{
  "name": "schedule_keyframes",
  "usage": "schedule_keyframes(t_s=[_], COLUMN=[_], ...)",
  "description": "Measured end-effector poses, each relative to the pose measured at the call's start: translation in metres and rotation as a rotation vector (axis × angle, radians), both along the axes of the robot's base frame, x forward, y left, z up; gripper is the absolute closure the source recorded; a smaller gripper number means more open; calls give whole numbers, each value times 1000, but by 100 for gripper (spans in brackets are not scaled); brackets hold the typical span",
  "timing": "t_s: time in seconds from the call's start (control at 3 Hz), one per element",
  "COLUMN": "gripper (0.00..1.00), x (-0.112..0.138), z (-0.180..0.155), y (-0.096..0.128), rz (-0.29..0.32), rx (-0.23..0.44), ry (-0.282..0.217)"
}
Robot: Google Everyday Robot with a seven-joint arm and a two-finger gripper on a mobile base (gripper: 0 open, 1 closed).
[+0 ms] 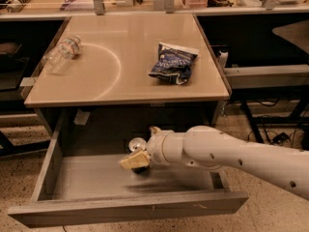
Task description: Place pepsi can into top drawer
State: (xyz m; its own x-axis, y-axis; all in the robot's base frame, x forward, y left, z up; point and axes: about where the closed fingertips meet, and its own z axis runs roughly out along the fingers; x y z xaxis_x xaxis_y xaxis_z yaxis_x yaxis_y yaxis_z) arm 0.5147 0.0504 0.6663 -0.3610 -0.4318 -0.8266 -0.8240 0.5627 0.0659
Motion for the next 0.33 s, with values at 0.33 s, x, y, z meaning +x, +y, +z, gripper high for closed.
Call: schedule_keyframes(t_s=[0.33], gripper=[0], x=[0], z=[0], y=[0], rz=[0], rx=[0], ry=[0])
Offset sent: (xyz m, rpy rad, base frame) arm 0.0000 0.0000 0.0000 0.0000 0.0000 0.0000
